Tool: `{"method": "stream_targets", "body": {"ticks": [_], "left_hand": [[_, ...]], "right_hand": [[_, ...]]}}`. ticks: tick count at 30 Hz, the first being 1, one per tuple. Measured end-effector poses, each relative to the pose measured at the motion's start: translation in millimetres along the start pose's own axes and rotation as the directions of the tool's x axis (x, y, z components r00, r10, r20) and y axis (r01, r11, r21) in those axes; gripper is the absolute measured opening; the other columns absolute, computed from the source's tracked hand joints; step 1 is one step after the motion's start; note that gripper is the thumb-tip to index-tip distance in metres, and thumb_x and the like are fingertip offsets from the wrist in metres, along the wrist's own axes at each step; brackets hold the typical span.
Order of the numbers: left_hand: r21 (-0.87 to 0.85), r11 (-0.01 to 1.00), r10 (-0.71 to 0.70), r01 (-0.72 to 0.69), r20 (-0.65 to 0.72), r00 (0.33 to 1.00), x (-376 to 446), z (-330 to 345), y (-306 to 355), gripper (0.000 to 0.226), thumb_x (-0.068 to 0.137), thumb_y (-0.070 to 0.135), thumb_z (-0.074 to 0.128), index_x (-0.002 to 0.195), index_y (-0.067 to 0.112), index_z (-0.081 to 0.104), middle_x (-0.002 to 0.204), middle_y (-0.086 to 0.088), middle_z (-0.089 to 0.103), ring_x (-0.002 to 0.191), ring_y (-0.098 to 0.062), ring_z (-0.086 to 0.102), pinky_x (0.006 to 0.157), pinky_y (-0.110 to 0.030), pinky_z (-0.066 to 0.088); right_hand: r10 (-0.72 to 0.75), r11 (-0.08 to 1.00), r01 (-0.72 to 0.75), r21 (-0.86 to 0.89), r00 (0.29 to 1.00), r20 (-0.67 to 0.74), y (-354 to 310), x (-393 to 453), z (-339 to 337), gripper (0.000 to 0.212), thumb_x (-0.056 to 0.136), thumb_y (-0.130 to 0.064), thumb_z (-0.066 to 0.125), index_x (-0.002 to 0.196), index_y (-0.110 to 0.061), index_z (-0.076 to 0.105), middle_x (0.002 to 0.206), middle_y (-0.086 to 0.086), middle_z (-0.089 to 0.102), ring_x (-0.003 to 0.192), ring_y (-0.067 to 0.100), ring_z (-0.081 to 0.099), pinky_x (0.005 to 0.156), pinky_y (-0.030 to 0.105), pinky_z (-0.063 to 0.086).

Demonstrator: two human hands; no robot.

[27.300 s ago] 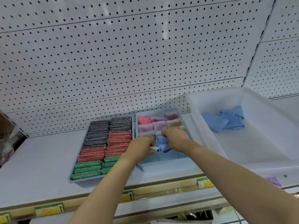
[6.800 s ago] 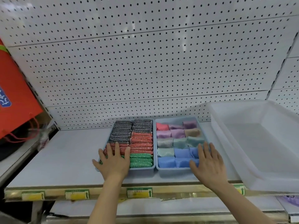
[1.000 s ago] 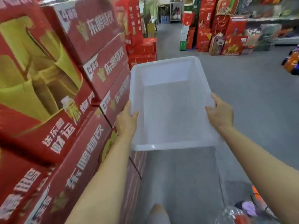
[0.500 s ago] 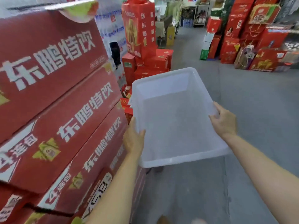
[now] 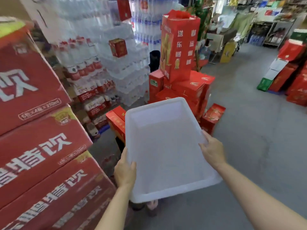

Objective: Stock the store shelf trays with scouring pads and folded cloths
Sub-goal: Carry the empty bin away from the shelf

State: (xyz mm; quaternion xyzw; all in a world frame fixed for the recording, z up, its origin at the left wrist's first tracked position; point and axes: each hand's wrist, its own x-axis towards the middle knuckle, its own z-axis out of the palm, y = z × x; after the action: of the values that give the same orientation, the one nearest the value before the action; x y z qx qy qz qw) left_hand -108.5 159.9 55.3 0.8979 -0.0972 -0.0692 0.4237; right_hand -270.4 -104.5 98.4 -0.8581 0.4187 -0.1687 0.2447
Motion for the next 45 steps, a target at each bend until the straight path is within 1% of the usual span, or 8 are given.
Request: {"method": "stream_targets", "body": {"ticks": [6, 13, 18, 26, 31, 35, 41, 45], "left_hand": [[0.037, 0.989, -0.138, 0.144, -0.133, 0.981, 33, 25, -1, 0.067, 0.088, 0.021, 0.058, 0.146, 0.041, 0.033, 0.114, 0.004, 0.068, 0.087, -0.022, 0.066, 0.078, -0.04, 0.058], [0.011, 0.966, -0.247, 0.257, -0.243, 0.938, 95, 60, -14, 0.067, 0.088, 0.018, 0.06, 0.147, 0.038, 0.034, 0.118, 0.003, 0.067, 0.095, -0.02, 0.066, 0.086, -0.034, 0.054], [0.067, 0.922, -0.35, 0.381, -0.278, 0.895, 115, 85, -23, 0.067, 0.088, 0.025, 0.059, 0.147, 0.043, 0.031, 0.113, 0.004, 0.068, 0.091, -0.02, 0.065, 0.079, -0.031, 0.054], [0.137, 0.873, -0.405, 0.467, -0.33, 0.853, 121, 122, -30, 0.067, 0.092, 0.032, 0.058, 0.149, 0.043, 0.026, 0.128, 0.0, 0.061, 0.109, -0.025, 0.062, 0.09, -0.033, 0.048], [0.188, 0.851, -0.412, 0.491, -0.344, 0.844, 121, 138, -28, 0.068, 0.094, 0.032, 0.055, 0.15, 0.046, 0.019, 0.13, 0.0, 0.056, 0.109, -0.026, 0.061, 0.086, -0.035, 0.047], [0.209, 0.848, -0.4, 0.488, -0.351, 0.846, 120, 143, -28, 0.068, 0.095, 0.031, 0.054, 0.151, 0.044, 0.017, 0.131, 0.0, 0.055, 0.109, -0.026, 0.061, 0.088, -0.037, 0.05], [0.234, 0.852, -0.42, 0.469, -0.23, 0.878, 115, 130, -20, 0.075, 0.096, 0.033, 0.052, 0.152, 0.043, 0.004, 0.144, 0.002, 0.047, 0.122, -0.021, 0.054, 0.095, -0.033, 0.044], [0.15, 0.856, -0.475, 0.494, -0.147, 0.868, 100, 115, -18, 0.076, 0.092, 0.035, 0.059, 0.151, 0.046, 0.012, 0.142, 0.006, 0.049, 0.121, -0.014, 0.054, 0.102, -0.032, 0.041]], "right_hand": [[-0.136, 0.991, 0.136, 0.016, 0.977, 0.164, -12, 92, 38, 0.058, 0.088, -0.02, 0.061, 0.143, -0.022, 0.042, 0.117, 0.016, 0.064, 0.106, 0.035, 0.06, 0.085, 0.041, 0.048], [-0.247, 0.969, 0.239, 0.062, 0.931, 0.268, -28, 184, 103, 0.058, 0.09, -0.023, 0.061, 0.144, -0.026, 0.04, 0.118, 0.011, 0.064, 0.107, 0.031, 0.06, 0.087, 0.04, 0.047], [-0.29, 0.957, 0.268, 0.112, 0.899, 0.328, -25, 220, 136, 0.059, 0.09, -0.018, 0.061, 0.145, -0.024, 0.04, 0.126, 0.007, 0.061, 0.114, 0.027, 0.057, 0.085, 0.032, 0.041], [-0.321, 0.946, 0.315, 0.081, 0.863, 0.389, -5, 251, 183, 0.057, 0.09, -0.02, 0.062, 0.144, -0.022, 0.042, 0.12, 0.008, 0.063, 0.101, 0.03, 0.062, 0.073, 0.037, 0.047], [-0.375, 0.923, 0.381, 0.061, 0.848, 0.375, 9, 258, 193, 0.059, 0.086, -0.019, 0.068, 0.141, -0.02, 0.046, 0.121, 0.007, 0.065, 0.09, 0.035, 0.067, 0.062, 0.039, 0.049], [-0.413, 0.907, 0.414, 0.082, 0.83, 0.376, 12, 262, 196, 0.058, 0.087, -0.02, 0.066, 0.141, -0.017, 0.045, 0.128, 0.003, 0.062, 0.095, 0.031, 0.066, 0.064, 0.039, 0.051], [-0.363, 0.925, 0.376, 0.06, 0.826, 0.432, 12, 263, 189, 0.061, 0.091, -0.033, 0.057, 0.146, -0.034, 0.032, 0.113, -0.005, 0.065, 0.076, 0.021, 0.065, 0.056, 0.035, 0.05], [-0.324, 0.929, 0.368, 0.017, 0.794, 0.515, 10, 261, 172, 0.063, 0.093, -0.035, 0.054, 0.149, -0.036, 0.024, 0.134, -0.01, 0.053, 0.094, 0.016, 0.064, 0.063, 0.028, 0.04]]}}
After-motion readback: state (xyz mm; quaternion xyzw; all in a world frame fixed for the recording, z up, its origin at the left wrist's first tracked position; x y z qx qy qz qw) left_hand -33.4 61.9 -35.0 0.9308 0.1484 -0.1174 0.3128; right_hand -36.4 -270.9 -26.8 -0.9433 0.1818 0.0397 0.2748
